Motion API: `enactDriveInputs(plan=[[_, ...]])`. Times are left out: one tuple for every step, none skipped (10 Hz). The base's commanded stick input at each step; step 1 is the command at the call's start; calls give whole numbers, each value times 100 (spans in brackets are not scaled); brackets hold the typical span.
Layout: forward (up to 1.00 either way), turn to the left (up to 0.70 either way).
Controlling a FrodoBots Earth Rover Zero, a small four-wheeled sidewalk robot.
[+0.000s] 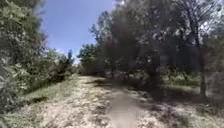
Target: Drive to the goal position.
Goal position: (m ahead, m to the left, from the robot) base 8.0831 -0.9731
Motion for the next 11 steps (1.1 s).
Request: enactDriveInputs(plan=[[50, 50], [50, 39], [50, 19], [50, 0], [50, 0], [50, 1], [50, 20], [50, 50], [50, 50], [50, 50], [50, 23]])
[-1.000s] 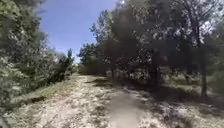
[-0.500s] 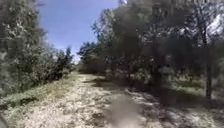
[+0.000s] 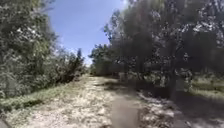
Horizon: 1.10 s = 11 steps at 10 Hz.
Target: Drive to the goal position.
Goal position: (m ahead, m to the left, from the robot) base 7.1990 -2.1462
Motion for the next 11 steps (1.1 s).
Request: enactDriveInputs(plan=[[50, 0], [50, 0], [50, 0], [50, 0], [50, 0], [50, 0], [50, 0], [50, 0], [50, 0], [50, 0], [50, 0]])
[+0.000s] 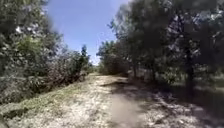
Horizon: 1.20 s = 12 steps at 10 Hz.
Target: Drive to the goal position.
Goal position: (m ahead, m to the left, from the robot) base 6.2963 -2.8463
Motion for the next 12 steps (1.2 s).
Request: enactDriveInputs(plan=[[50, 0], [50, 0], [50, 0], [50, 0], [50, 0], [50, 1], [50, 7], [50, 16], [50, 28], [50, 41], [50, 14], [50, 0]])
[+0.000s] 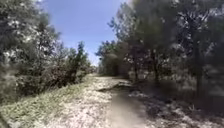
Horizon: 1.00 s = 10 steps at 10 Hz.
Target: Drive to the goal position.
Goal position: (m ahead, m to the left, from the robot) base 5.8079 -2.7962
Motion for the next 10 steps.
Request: enactDriveInputs(plan=[[50, 0], [50, 0], [50, 0], [50, 0], [50, 0], [50, 0], [50, 0], [50, 0], [50, 0], [50, 0]])
